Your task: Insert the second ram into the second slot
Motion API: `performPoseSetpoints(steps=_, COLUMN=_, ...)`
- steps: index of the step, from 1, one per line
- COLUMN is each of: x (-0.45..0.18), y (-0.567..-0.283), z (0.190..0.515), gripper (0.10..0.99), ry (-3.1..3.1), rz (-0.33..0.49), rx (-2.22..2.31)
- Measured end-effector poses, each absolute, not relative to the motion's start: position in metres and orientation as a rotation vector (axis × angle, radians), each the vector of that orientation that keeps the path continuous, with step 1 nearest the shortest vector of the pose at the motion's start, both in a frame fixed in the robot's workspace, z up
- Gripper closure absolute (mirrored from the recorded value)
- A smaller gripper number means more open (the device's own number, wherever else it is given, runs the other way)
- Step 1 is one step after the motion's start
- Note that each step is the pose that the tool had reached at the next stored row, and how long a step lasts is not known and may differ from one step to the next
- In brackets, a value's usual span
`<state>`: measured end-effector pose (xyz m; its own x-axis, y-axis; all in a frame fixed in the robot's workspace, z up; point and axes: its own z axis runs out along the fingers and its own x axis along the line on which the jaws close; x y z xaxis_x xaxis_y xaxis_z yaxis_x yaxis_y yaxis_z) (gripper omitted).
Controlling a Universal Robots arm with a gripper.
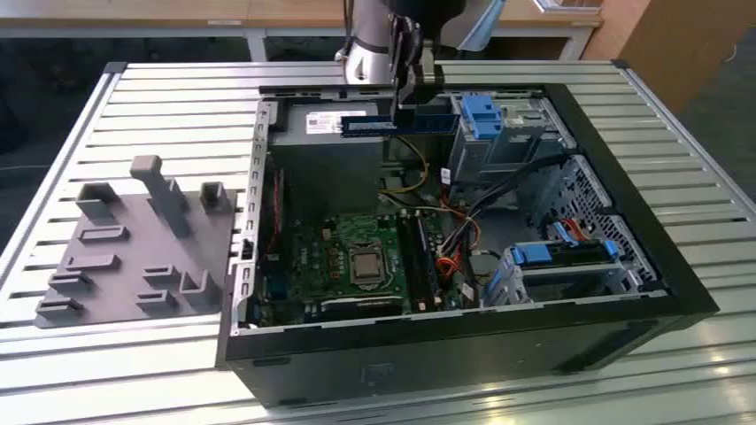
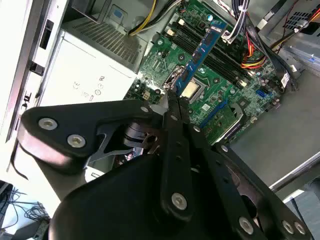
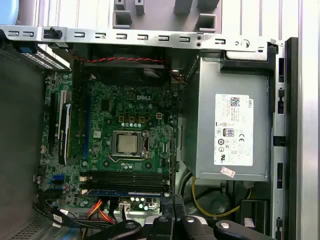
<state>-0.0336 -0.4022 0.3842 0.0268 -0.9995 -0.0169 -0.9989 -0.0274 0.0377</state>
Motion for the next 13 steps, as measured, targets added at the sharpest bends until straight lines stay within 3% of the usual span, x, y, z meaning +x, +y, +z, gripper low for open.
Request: performPoseSetpoints(steps=13, x=-0.0336, y=-0.4043, z=0.3842, gripper=0.969, ry=-2.18, rz=-0.06, rx=2.24)
